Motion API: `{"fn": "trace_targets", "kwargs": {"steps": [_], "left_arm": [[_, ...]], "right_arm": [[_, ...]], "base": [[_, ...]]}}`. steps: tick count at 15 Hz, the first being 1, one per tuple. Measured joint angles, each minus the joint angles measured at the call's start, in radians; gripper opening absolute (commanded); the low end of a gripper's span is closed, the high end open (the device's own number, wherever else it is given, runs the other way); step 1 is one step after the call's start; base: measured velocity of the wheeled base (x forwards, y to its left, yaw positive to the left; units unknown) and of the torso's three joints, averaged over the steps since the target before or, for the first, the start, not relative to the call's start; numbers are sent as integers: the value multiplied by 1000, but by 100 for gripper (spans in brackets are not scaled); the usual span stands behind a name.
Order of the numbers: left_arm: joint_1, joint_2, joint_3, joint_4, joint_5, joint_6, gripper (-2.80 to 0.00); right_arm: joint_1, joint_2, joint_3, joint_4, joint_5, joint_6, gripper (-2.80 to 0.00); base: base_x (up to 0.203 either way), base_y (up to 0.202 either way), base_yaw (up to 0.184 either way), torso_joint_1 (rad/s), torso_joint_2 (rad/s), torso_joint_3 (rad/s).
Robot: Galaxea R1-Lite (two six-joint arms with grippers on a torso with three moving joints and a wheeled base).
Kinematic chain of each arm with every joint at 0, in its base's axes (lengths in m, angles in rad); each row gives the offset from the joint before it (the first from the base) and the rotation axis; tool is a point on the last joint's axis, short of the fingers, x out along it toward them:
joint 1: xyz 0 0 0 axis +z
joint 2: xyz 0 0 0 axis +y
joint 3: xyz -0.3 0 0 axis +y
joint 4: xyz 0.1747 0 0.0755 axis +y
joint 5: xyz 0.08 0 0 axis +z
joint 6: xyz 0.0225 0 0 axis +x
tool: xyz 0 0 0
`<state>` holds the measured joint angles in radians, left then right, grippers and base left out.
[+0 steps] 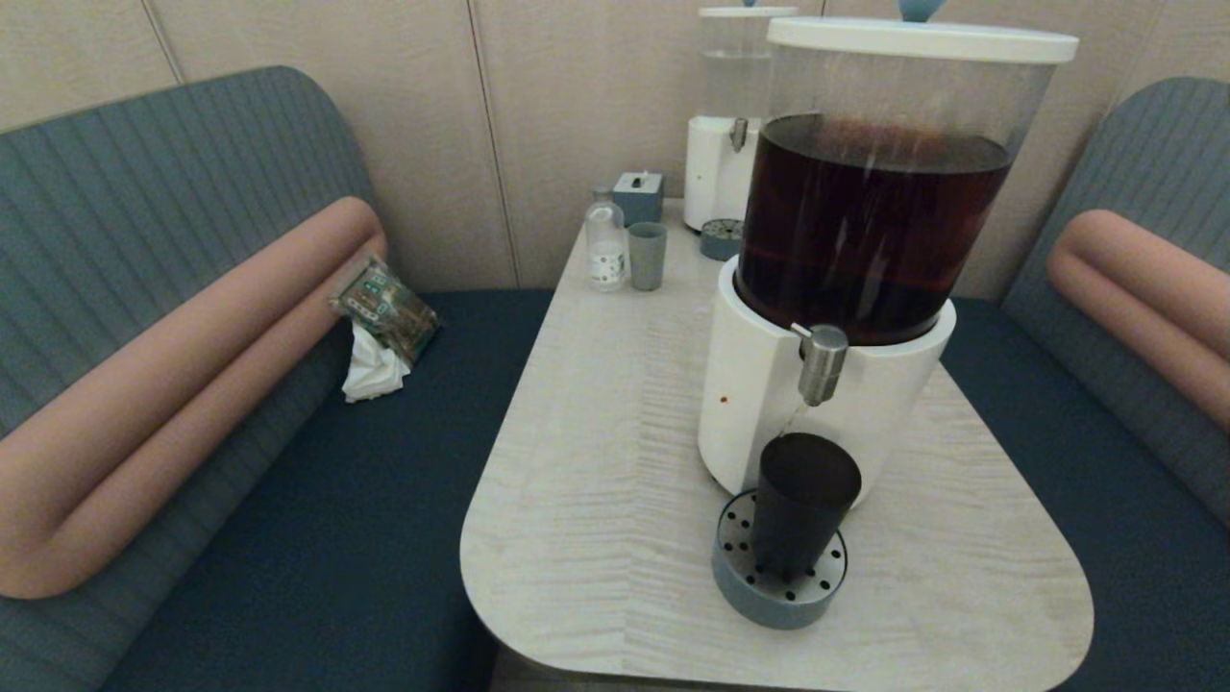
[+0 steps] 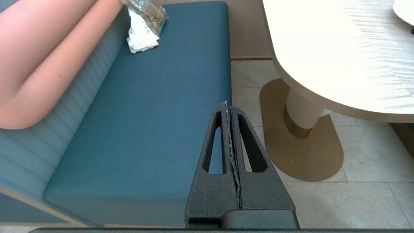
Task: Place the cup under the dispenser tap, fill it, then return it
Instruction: Turn off the faucet
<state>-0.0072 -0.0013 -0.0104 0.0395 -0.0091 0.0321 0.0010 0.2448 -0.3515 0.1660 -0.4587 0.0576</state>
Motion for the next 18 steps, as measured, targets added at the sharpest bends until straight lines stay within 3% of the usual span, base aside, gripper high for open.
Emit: {"fn": "trace_targets", "kwargs": {"steps": [5,12,18], "left_arm": [[0,0,0,0,0,0,-280],[0,0,0,0,0,0,-280],[0,0,0,0,0,0,-280]], "right_arm": [[-7,-105,32,3,37,-10,-280],[-3,-237,176,27,253,-55,-280],[-4,-244,251,35,397,-21,-280]], "base": [[0,0,0,0,0,0],[0,0,0,0,0,0],[0,0,0,0,0,0]]}}
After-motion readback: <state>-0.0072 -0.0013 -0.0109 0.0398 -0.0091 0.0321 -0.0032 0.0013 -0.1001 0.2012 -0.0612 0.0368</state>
